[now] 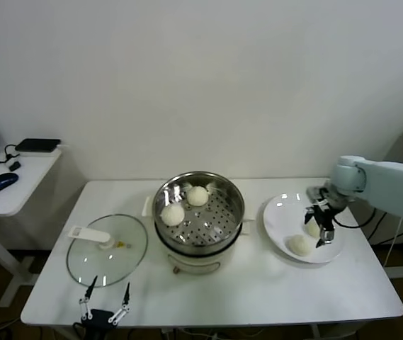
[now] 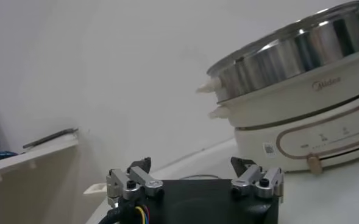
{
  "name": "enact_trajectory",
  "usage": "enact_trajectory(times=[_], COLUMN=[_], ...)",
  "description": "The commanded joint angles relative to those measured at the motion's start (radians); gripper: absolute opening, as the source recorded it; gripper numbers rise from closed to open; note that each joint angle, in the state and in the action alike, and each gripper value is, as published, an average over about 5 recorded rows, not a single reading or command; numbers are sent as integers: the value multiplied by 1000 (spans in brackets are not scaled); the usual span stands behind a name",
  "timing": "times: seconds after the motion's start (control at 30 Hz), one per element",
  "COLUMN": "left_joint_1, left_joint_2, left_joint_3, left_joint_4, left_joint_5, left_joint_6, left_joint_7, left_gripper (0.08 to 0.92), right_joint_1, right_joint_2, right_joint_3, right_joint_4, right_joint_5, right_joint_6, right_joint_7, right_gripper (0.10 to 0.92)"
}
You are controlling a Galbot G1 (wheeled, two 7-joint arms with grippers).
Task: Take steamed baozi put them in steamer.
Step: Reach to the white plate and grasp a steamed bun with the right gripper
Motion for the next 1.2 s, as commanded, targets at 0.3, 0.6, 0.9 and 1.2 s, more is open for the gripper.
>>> enact_trajectory(times=[0.3,0.6,0.9,1.2], left_joint_1=[-9,-15,-15,-8], left_joint_2=[0,2,2,6], left_joint_3=[-4,-6,-5,-7], left_joint_4=[12,10,10,0], left_joint_5=[-1,-4,-4,-4], left_joint_6=[10,18,15,14], left_joint_7=[2,4,4,4], left_gripper=[823,823,823,823], right_joint_1=[-239,-241,-217,72], right_joint_2=[64,70,64,72], right_joint_3=[202,200,184,13], right_joint_4=[-164,-167,-158,-33], right_joint_5=[-66,-67,-55,66], right_joint_6=[-1,-9,-9,47], right_joint_7=[16,10,-2,-44], right_gripper=[823,823,666,520])
